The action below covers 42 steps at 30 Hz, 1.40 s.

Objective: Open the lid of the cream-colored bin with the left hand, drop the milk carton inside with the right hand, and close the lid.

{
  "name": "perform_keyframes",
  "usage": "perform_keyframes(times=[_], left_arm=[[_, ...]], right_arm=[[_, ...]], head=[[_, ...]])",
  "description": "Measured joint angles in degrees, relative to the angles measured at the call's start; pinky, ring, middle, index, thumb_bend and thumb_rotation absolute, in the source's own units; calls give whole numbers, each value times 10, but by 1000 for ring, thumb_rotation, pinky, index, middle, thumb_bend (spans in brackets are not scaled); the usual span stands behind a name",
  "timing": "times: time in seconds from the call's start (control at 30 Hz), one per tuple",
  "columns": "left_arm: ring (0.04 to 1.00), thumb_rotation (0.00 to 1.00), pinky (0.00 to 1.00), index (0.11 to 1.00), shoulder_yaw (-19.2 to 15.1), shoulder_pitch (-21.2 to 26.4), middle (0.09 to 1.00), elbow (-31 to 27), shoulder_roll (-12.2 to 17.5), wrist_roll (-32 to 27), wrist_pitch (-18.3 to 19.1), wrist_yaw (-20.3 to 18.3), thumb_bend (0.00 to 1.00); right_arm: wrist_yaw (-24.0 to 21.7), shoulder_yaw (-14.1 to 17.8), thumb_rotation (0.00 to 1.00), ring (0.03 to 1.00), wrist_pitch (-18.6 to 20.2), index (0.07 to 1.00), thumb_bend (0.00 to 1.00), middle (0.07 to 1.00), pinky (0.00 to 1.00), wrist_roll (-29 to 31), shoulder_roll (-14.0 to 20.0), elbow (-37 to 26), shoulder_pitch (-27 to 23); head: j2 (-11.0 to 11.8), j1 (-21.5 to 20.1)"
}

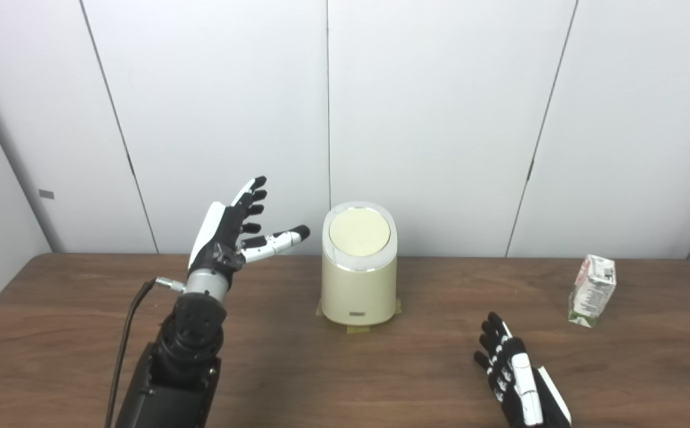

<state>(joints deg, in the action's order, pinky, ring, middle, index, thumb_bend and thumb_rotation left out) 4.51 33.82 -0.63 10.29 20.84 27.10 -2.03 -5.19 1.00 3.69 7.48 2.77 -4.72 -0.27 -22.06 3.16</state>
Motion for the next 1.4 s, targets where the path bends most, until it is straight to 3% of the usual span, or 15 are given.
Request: perform_keyframes(times=[0.27, 0.6, 0.83, 1.03, 1.4], left_arm=[[875, 172, 715, 944, 54, 88, 931, 99, 0, 39, -8, -2, 872], [890, 159, 718, 950, 108, 157, 945, 216, -1, 77, -11, -7, 898], [938, 114, 857, 946, 125, 171, 960, 257, -7, 82, -39, -8, 902], [889, 111, 752, 960, 128, 171, 941, 276, -7, 83, -65, -6, 907], [895, 114, 770, 954, 166, 171, 941, 287, 5, 115, -85, -9, 926]], right_arm=[[0, 1, 1000, 1000, 0, 1000, 666, 988, 1000, 1, -1, 0, -1], [6, 1, 1000, 1000, 0, 996, 680, 977, 996, -1, -5, 0, -2], [9, 0, 1000, 1000, 1, 996, 666, 980, 997, -4, -10, -1, -2], [11, 0, 1000, 1000, 1, 998, 656, 981, 975, -8, -15, -4, 1], [16, 0, 1000, 1000, 8, 1000, 638, 987, 969, -12, -18, -14, 6]], head=[[0, 0], [-4, -4], [-8, -5], [-14, -6], [-25, -6]])
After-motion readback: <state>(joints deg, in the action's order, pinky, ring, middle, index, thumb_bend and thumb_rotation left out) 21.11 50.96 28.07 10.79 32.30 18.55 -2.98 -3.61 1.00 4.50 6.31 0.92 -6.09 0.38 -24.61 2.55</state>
